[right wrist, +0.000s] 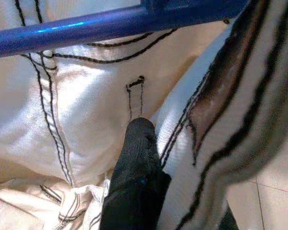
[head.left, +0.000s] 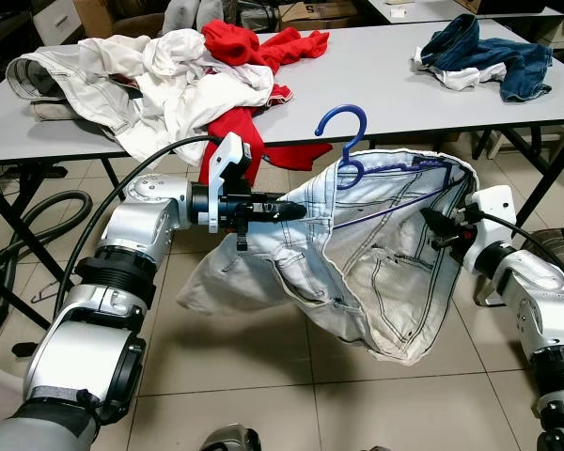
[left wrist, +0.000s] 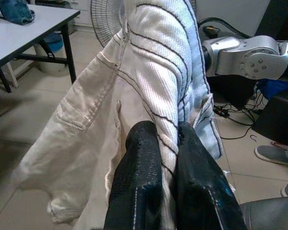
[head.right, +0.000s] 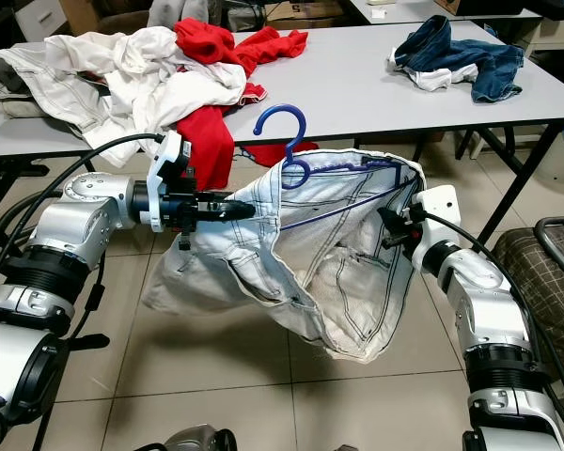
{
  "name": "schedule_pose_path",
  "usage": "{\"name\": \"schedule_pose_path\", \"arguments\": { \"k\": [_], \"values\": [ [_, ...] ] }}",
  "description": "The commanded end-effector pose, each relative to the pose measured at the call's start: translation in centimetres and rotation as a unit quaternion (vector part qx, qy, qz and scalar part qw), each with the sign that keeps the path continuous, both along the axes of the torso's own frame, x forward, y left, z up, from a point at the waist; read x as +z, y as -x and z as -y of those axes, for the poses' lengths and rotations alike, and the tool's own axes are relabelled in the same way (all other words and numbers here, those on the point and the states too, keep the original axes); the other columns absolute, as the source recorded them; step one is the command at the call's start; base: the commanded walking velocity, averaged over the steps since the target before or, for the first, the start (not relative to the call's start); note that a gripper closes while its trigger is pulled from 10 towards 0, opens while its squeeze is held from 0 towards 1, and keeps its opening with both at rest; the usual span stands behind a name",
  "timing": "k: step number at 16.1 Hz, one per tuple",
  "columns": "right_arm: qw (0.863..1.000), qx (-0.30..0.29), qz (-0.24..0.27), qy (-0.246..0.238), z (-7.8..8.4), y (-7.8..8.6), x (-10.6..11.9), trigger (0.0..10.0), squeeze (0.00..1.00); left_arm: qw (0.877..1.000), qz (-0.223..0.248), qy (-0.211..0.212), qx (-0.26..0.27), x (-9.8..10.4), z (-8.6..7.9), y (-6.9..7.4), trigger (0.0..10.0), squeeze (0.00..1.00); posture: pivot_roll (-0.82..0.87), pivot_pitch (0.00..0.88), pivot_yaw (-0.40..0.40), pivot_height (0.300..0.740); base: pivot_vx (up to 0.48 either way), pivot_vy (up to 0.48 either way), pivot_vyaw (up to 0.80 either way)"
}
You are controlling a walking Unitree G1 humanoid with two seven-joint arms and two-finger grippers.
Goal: Hang hanger
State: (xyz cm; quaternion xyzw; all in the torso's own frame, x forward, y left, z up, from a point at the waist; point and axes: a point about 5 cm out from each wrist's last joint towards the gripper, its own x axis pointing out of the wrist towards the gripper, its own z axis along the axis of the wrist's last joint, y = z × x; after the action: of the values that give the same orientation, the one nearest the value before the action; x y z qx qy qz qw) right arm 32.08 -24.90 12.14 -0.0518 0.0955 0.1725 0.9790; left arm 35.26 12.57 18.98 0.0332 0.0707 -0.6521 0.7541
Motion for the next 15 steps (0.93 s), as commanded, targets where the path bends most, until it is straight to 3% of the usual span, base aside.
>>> {"name": "schedule_pose_path", "arguments": {
  "k": [1,15],
  "values": [
    [1.0,0.001,0.01,0.003,-0.05,-0.32,0.58,0.0,0.0,0.999,0.036,0.013,-0.006,1.55,0.1,-0.17,0.0,0.0,-0.03,0.0,0.068,0.74,0.0,0.0,0.0],
    [1.0,0.001,0.01,0.003,-0.05,-0.32,0.58,0.0,0.0,0.999,0.036,0.013,-0.006,1.55,0.1,-0.17,0.0,0.0,-0.03,0.0,0.068,0.74,0.0,0.0,0.0]
  ]
}}
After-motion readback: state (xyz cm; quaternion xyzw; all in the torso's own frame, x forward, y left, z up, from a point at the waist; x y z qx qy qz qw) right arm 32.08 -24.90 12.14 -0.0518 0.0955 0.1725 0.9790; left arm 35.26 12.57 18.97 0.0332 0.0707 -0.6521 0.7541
